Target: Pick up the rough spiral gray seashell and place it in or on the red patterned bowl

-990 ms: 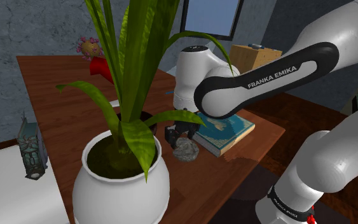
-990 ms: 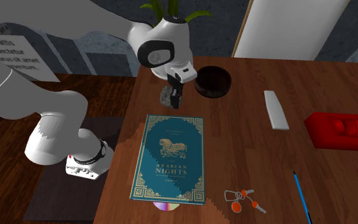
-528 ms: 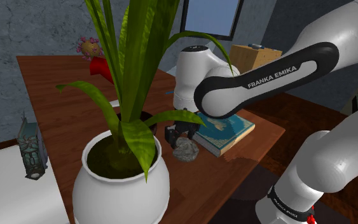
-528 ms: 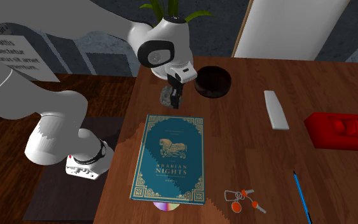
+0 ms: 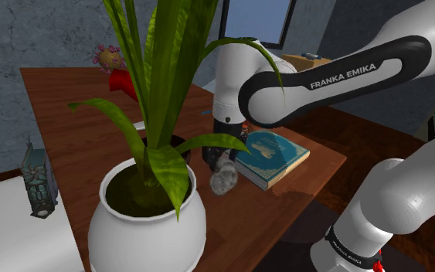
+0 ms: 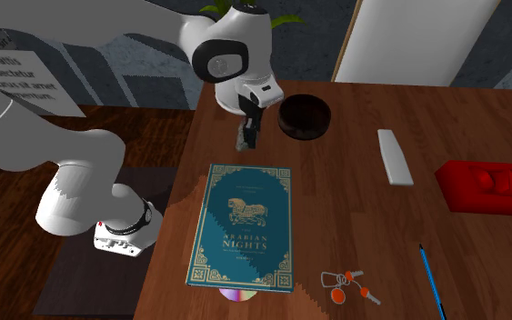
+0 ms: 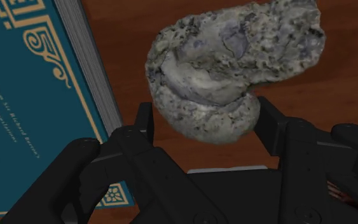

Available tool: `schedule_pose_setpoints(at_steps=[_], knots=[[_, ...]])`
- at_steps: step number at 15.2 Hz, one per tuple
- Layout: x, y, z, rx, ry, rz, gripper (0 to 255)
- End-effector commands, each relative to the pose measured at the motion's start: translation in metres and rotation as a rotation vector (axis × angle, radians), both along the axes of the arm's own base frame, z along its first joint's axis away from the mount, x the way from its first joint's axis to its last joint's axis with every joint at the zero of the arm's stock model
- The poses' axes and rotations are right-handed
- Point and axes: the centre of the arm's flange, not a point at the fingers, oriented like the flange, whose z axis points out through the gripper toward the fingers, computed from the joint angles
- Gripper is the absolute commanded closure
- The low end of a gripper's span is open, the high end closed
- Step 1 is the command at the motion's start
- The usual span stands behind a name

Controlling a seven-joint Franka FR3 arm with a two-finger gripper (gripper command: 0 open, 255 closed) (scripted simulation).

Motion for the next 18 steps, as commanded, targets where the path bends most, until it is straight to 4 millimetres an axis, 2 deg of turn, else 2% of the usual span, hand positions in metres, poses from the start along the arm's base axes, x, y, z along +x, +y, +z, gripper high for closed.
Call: schedule_pose_setpoints(at_steps=[1, 18], knots=[[0.000, 0.001, 0.011, 0.000, 0.000, 0.000, 255], [0.000, 0.001, 0.101, 0.000, 0.000, 0.000, 255]])
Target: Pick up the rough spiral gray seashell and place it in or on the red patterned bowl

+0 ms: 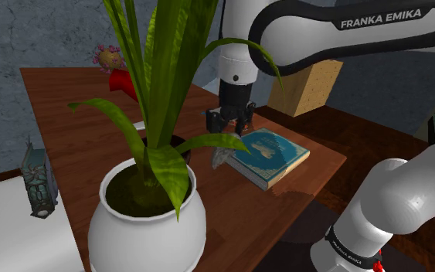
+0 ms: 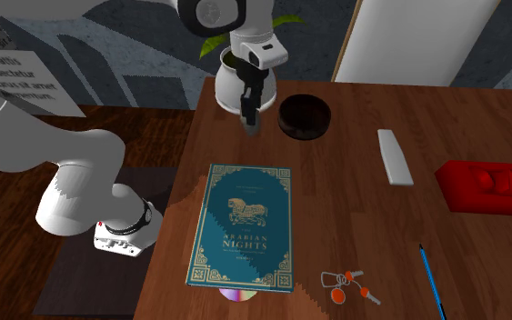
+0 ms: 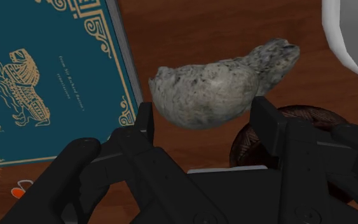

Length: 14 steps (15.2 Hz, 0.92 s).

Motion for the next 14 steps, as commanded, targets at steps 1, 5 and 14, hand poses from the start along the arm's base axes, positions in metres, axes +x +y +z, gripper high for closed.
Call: schedule_pose_setpoints(at_steps=[1, 5, 14], knots=[[0.000, -0.001, 0.011, 0.000, 0.000, 0.000, 255], [0.025, 0.009, 0.020, 0.000, 0.000, 0.000, 255], [0.135, 0.054, 0.024, 0.000, 0.000, 0.000, 255]])
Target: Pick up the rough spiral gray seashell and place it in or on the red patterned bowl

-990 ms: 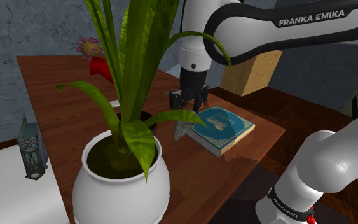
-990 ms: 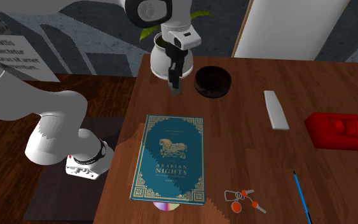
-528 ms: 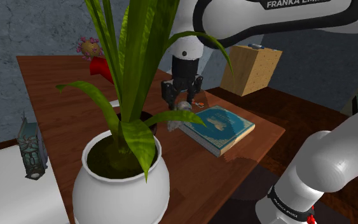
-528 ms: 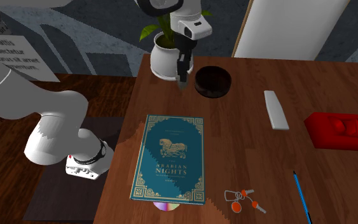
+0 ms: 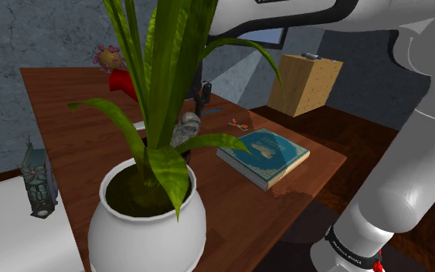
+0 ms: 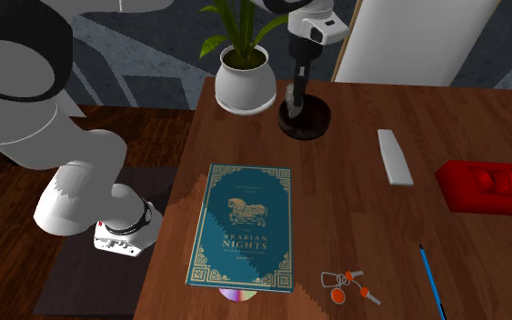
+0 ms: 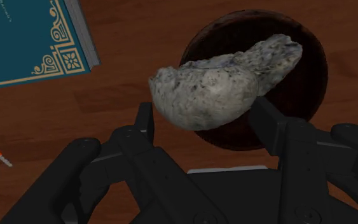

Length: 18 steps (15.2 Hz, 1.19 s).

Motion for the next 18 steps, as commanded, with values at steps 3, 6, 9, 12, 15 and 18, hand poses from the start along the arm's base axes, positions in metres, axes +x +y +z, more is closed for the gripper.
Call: schedule_pose_setpoints(at_steps=[3, 6, 9, 12, 15, 18], knots=[[0.049, 0.021, 0.005, 0.001, -0.001, -0.002, 255], [0.076, 0.032, 0.000, 0.001, -0.001, -0.002, 255], [0.076, 0.032, -0.016, 0.001, -0.001, -0.002, 255], [0.076, 0.032, -0.031, 0.001, -0.001, -0.002, 255], [0.076, 0.032, -0.047, 0.001, -0.001, -0.002, 255], [0.076, 0.032, -0.063, 0.001, -0.001, -0.002, 255]])
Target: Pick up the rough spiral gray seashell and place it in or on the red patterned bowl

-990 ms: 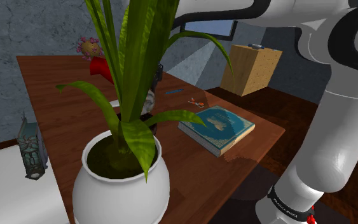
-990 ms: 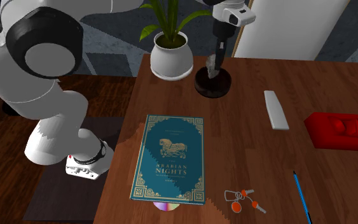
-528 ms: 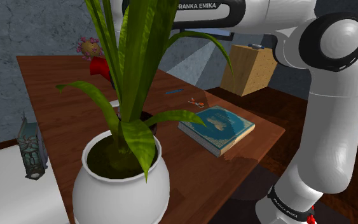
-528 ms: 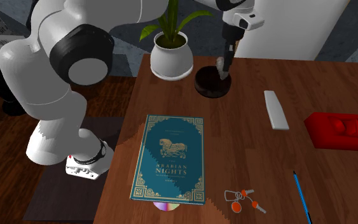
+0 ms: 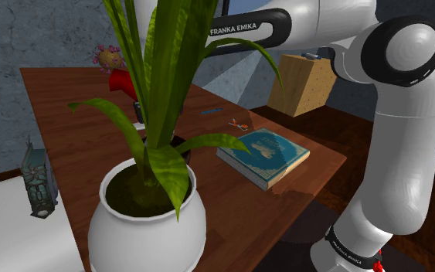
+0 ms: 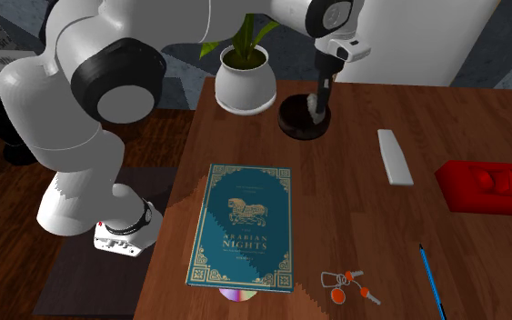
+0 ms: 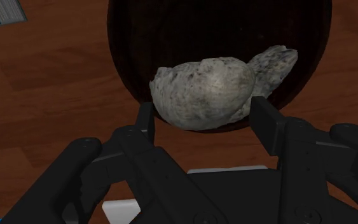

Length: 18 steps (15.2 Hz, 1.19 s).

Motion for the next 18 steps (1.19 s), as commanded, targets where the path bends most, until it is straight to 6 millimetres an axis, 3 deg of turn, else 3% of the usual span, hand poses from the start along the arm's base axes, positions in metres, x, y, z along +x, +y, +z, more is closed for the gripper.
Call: schedule_pose_setpoints(at_steps=[1, 10, 11, 16, 18], knots=[[0.000, 0.000, -0.010, 0.000, -0.001, 0.000, 255], [0.000, 0.000, -0.014, 0.000, -0.001, 0.000, 255], [0.000, 0.000, -0.014, 0.000, -0.001, 0.000, 0], [0.000, 0.000, -0.014, 0.000, -0.001, 0.000, 0], [0.000, 0.002, 0.012, 0.000, -0.001, 0.000, 0]])
